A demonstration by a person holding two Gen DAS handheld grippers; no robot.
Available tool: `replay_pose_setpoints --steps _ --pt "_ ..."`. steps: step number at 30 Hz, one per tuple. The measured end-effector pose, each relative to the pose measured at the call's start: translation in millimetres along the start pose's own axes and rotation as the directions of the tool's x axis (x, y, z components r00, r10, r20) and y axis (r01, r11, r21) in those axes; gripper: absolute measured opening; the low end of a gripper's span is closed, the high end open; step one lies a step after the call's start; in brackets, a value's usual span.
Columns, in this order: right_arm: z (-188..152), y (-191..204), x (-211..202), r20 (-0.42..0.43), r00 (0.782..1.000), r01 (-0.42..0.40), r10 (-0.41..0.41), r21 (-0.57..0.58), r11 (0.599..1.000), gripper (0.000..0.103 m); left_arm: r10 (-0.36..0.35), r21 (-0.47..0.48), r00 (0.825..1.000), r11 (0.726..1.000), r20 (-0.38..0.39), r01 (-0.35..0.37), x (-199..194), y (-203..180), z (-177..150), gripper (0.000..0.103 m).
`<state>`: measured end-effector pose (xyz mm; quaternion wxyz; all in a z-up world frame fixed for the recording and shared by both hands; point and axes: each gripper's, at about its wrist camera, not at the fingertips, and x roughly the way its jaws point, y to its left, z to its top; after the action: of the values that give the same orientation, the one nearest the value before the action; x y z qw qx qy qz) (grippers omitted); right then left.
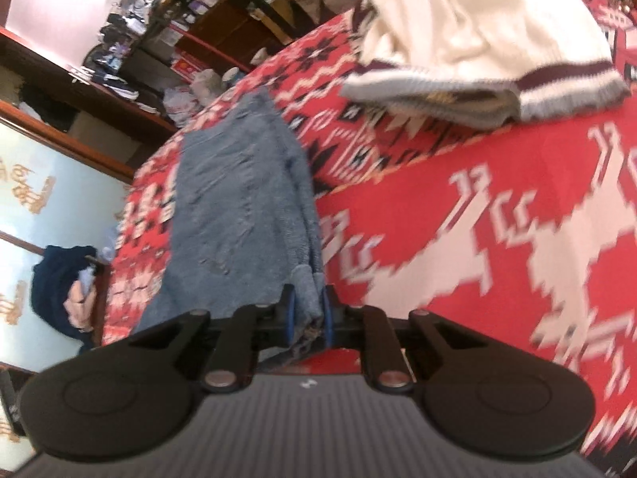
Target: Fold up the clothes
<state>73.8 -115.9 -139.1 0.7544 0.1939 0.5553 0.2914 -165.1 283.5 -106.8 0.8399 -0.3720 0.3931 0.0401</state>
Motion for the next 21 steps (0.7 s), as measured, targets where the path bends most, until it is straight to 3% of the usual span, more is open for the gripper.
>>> replay_pose_setpoints --steps 3,7,9,10,11,12,18,21 --pt "-26.7 13.5 -2.3 -0.007 1.0 -0.016 0.016 -0.003 1.0 0.014 0.027 0.003 1.0 1.0 0.004 -0.027 -9.2 14.1 0.9 0.012" --pt "-65.5 27.2 -3.7 0.039 0.999 0.008 -0.007 -0.034 0.999 0.015 0.124 0.04 0.992 0.991 0.002 -0.124 -4.0 28.1 -10.3 0.01" --pt "-77.7 31.0 -0.6 0.069 0.996 0.053 -0.048 -0.074 0.996 0.017 0.116 0.036 0.993 0.993 0.005 -0.116 -1.9 33.8 -14.1 0.013" --pt "-81.4 31.4 2.7 0.066 0.995 0.08 -0.074 -0.09 0.993 0.021 0.139 0.046 0.99 0.989 0.014 -0.14 -2.3 34.6 -14.7 0.023" --pt "-82.2 31.1 4.0 0.063 0.994 0.098 -0.092 -0.099 0.99 0.024 0.167 0.063 0.986 0.984 0.03 -0.169 -4.3 34.0 -14.1 0.035" --pt "-81.7 30.4 4.5 0.059 0.992 0.113 -0.107 -0.104 0.988 0.025 0.168 0.072 0.985 0.983 0.04 -0.17 -6.2 33.3 -9.6 0.038" --pt "-58.7 35.5 -12.2 0.091 0.988 0.135 -0.123 -0.149 0.979 0.031 0.169 0.128 0.98 0.975 0.104 -0.182 -17.9 29.4 17.3 0.041" --pt "-26.3 41.8 -11.2 0.128 0.986 0.123 -0.104 -0.159 0.979 0.039 0.109 0.147 0.986 0.981 0.128 -0.128 0.2 14.2 48.7 0.044"
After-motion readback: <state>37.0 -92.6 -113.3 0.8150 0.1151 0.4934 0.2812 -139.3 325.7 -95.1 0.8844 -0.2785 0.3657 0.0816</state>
